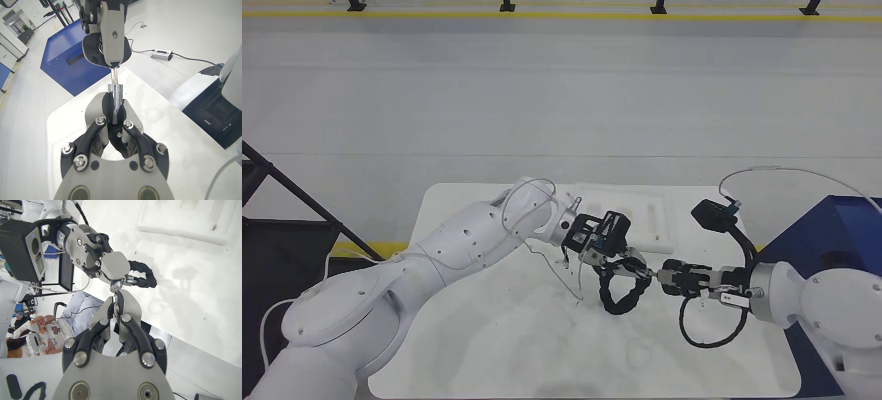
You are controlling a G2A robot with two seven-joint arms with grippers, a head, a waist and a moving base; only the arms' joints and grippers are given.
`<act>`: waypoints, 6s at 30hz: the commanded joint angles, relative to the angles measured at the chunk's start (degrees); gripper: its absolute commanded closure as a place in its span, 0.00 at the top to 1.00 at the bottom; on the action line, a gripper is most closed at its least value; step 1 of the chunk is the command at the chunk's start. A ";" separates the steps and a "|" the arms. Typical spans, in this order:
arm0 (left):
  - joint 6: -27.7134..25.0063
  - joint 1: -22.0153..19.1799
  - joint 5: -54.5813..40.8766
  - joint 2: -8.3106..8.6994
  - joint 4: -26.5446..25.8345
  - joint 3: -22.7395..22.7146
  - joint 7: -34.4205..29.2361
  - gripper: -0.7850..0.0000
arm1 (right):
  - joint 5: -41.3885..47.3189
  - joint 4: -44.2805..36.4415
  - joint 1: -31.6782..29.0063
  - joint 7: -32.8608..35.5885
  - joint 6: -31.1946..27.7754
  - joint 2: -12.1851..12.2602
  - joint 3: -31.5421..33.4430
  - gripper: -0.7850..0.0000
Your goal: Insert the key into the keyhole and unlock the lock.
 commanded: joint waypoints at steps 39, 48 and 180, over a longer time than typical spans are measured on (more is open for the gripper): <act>0.00 3.47 -9.81 1.53 4.32 0.17 0.43 0.00 | -2.37 3.38 6.10 -4.52 -6.38 0.85 -6.06 1.00; 0.00 3.54 -16.70 3.05 5.21 1.46 -0.73 0.00 | -13.59 4.90 4.25 -4.62 -29.09 1.62 -6.77 1.00; 0.00 -2.49 -60.11 8.54 -8.05 1.46 -63.50 0.00 | -10.98 11.04 0.32 -13.93 -49.14 -0.48 -4.78 1.00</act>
